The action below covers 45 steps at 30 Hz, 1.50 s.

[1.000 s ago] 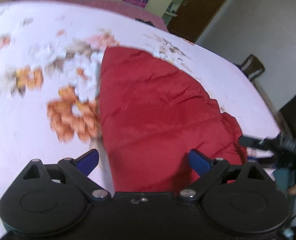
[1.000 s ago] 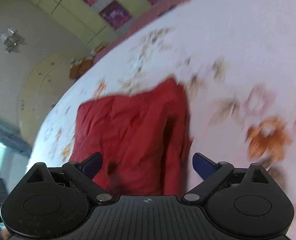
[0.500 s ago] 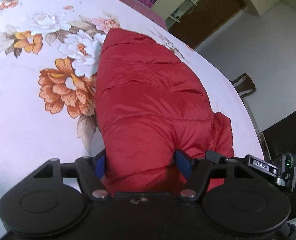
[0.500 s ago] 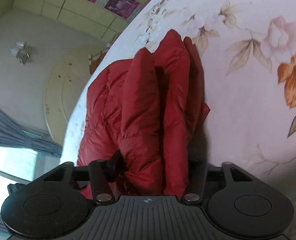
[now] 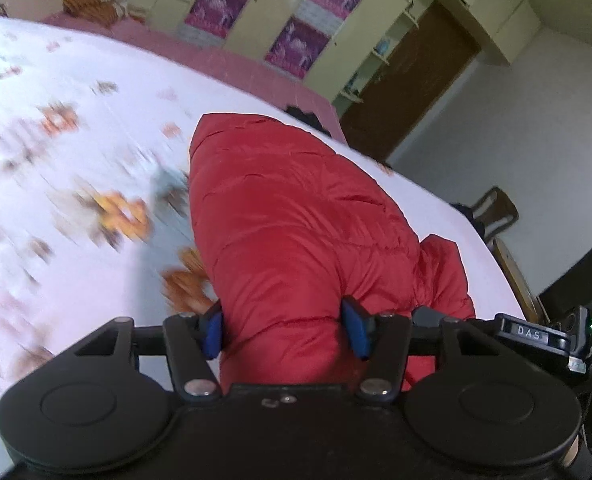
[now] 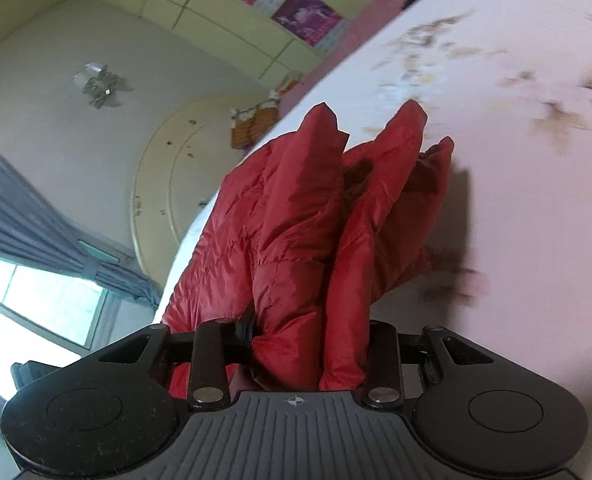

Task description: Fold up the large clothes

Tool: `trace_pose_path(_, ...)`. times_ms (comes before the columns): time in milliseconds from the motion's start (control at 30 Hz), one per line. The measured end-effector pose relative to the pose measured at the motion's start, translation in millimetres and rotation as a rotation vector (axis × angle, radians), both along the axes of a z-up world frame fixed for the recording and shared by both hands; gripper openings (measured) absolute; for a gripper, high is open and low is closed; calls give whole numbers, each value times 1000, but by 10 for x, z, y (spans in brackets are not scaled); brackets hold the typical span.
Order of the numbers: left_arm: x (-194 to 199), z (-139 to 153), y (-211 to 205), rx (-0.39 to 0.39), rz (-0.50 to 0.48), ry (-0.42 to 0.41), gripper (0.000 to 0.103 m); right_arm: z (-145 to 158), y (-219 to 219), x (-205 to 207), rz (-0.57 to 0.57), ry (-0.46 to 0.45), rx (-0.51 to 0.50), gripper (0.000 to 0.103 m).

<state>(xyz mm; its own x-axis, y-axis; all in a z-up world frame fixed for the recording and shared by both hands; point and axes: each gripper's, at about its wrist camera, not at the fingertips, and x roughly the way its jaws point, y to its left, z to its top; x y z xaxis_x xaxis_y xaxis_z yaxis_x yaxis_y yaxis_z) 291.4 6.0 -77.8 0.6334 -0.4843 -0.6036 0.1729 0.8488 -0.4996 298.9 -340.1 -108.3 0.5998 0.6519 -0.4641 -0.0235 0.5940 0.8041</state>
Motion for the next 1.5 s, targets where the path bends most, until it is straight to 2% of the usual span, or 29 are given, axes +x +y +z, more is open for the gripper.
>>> trace_pose_path(200, 259, 93, 873, -10, 25, -34, 56, 46, 886, 374, 16, -39, -11, 36)
trace_pose_path(433, 728, 109, 1921, 11, 6, -26, 56, -58, 2044, 765, -15, -24, -18, 36)
trace_pose_path(633, 1053, 62, 2445, 36, 17, -26, 56, -168, 2680, 1130, -13, -15, -39, 36)
trace_pose_path(767, 1192, -14, 2650, 45, 30, -25, 56, -253, 3005, 1328, 0, -20, -67, 36)
trace_pose_path(1000, 1271, -218, 2859, 68, 36, -6, 56, -486, 3270, 1499, 25, 1, -108, 36)
trace_pose_path(1267, 1279, -389, 2925, 98, 3, 23, 58, -682, 3324, 1558, 21, 43, -120, 36)
trace_pose_path(1500, 1321, -452, 2929, 123, -14, 37, 65, -854, 3278, 1613, -18, 119, -109, 53)
